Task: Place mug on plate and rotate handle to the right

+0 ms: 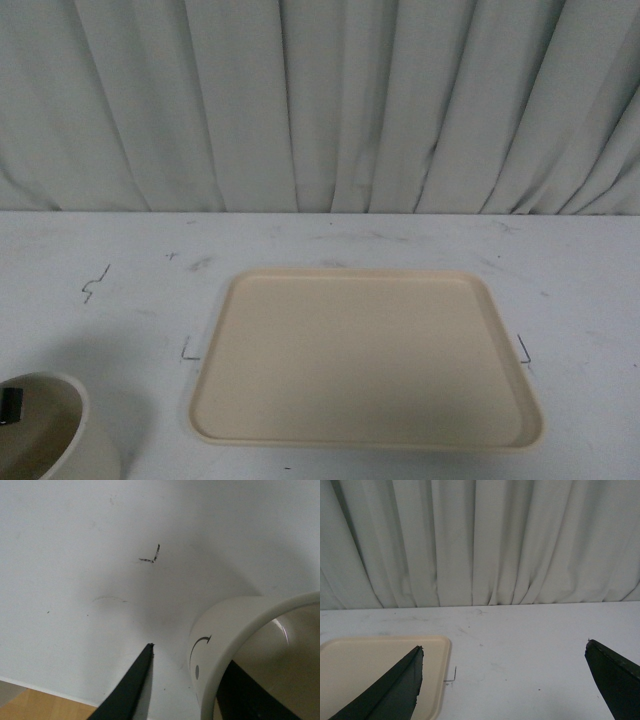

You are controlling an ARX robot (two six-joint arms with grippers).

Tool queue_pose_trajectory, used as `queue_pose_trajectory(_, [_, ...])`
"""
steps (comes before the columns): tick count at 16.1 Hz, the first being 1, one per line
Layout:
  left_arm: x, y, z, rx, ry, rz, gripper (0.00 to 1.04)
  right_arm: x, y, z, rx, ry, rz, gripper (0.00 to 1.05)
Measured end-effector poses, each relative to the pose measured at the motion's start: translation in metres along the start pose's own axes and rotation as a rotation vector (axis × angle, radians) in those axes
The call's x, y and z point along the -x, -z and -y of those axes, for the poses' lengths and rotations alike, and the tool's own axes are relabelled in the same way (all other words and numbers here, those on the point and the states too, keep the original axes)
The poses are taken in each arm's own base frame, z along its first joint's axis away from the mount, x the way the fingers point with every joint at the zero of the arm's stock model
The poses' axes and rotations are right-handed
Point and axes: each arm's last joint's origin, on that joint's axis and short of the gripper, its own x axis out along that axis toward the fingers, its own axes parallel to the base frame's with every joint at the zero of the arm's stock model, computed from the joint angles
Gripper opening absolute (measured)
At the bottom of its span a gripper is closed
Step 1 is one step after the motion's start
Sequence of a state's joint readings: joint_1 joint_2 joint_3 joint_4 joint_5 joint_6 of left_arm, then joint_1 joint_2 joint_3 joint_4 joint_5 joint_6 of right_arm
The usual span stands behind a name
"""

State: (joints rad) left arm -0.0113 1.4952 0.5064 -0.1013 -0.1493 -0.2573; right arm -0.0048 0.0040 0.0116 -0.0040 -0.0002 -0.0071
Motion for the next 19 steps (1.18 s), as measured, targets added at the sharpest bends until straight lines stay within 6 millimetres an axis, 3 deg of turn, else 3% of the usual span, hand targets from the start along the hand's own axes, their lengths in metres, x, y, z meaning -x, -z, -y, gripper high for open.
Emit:
queue_pose_trajectory(4, [0.009,0.000,0.001,-0.016,0.002,-0.005,0.03,0.000,0.000,0.000,0.000,0.000,0.000,0.98])
queue_pose_trajectory(7, [0.028,-0.011,0.010,-0.088,0.010,0.048,0.03,0.000,0.000,0.000,0.000,0.000,0.000,0.98])
queue_pose_trajectory(10, [0.045,-0.040,0.041,-0.240,0.070,0.134,0.03,0.000,0.000,0.000,0.000,0.000,0.000,0.98])
queue_pose_trajectory(11, [0.049,-0.064,0.083,-0.366,0.149,0.187,0.03,0.000,0.000,0.000,0.000,0.000,0.000,0.98])
queue_pose_trajectory(12, [0.045,-0.073,0.136,-0.517,0.230,0.195,0.03,0.000,0.000,0.000,0.000,0.000,0.000,0.98])
queue_pose_trajectory(14, [0.023,-0.081,0.194,-0.632,0.283,0.144,0.03,0.000,0.000,0.000,0.000,0.000,0.000,0.98])
queue_pose_trajectory(16, [0.014,-0.077,0.220,-0.662,0.310,0.114,0.03,0.000,0.000,0.000,0.000,0.000,0.000,0.98])
queue_pose_trajectory(19, [0.009,-0.076,0.229,-0.659,0.323,0.101,0.03,0.000,0.000,0.000,0.000,0.000,0.000,0.98])
